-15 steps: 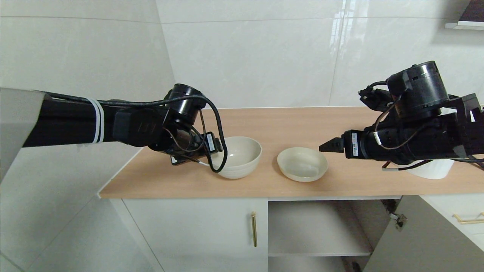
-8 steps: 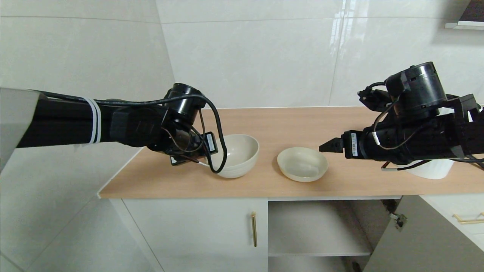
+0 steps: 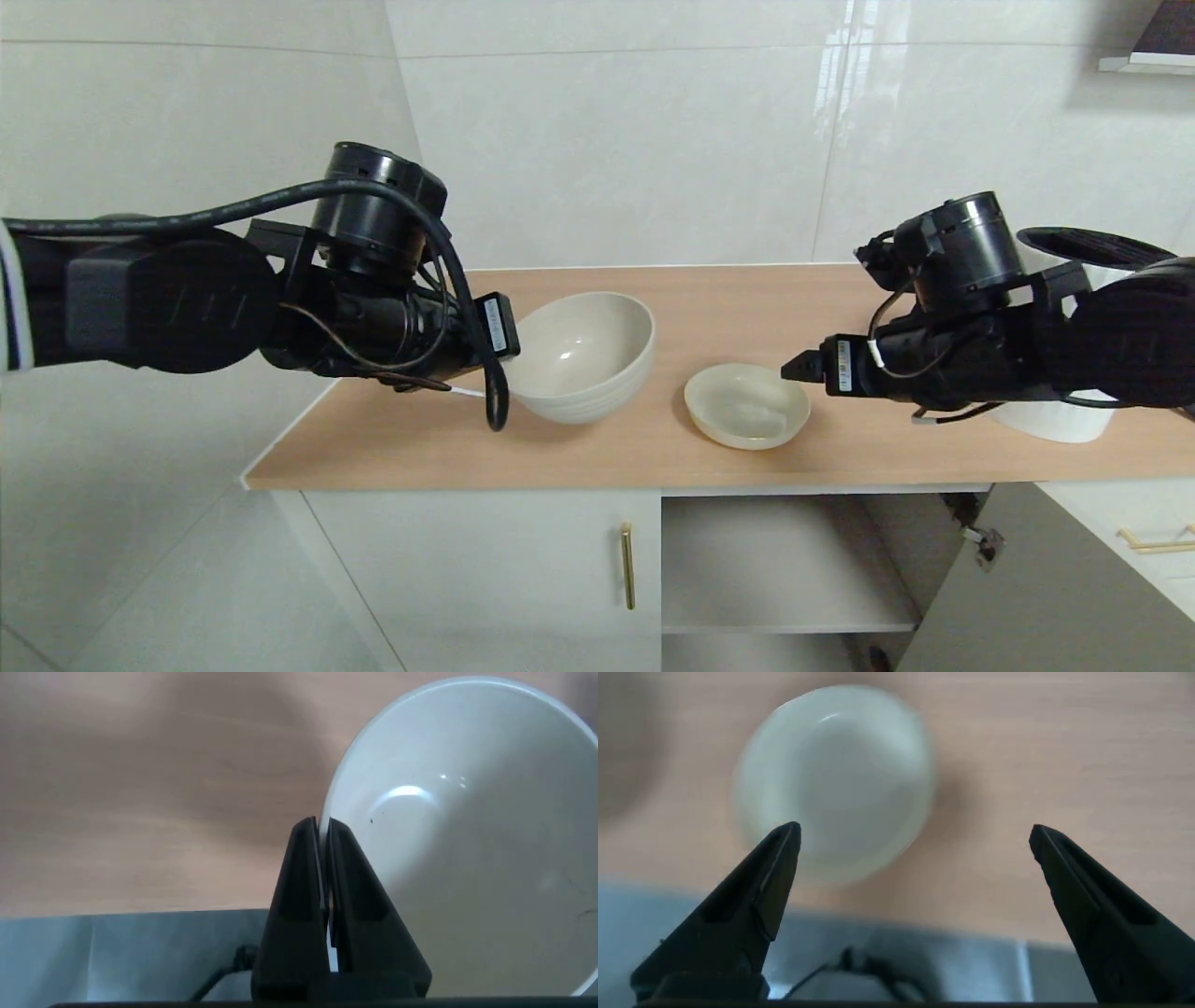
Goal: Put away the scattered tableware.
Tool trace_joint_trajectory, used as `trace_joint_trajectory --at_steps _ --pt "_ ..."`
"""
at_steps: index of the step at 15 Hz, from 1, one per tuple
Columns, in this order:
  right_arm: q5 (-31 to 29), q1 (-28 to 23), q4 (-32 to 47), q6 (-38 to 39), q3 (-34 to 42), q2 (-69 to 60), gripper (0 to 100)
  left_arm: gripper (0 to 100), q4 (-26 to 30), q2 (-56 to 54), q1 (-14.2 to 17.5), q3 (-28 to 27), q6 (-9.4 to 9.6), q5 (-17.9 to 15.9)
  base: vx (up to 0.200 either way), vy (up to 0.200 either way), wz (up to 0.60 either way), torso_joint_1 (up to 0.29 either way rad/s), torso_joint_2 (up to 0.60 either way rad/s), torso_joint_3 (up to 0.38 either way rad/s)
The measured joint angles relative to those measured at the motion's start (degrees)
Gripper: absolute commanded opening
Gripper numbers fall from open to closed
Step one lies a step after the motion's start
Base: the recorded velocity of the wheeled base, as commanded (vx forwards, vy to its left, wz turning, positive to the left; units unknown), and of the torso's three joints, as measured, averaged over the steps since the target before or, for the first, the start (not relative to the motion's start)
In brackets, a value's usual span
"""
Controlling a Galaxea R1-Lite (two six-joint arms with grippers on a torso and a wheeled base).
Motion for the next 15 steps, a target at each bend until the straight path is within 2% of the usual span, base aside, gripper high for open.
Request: trace_joint_trajectory --at_steps 3,12,13,15 --pt "-5.12 -0.05 -2.06 0.09 -0.63 4.96 100 0 -2.57 -2.73 -1.11 2.95 0.73 0.00 0.000 0.000 0.00 0.000 0.00 0.000" --pt "-6.66 -0.05 -3.36 1.12 -1.95 11.19 100 0 -2.66 -6.12 -1.93 3.83 0.74 0.11 0.000 0.000 0.00 0.000 0.00 0.000" --pt "-6.61 -0.05 -3.45 1.16 -1.97 11.41 0 0 -2.66 -6.22 -1.93 3.83 0.74 0.11 0.000 0.000 0.00 0.000 0.00 0.000" --pt "-6.39 -0.09 -4.22 1.76 -2.04 11.72 0 0 -2.66 -6.28 -1.94 3.85 0.74 0.13 0.000 0.000 0.00 0.000 0.00 0.000"
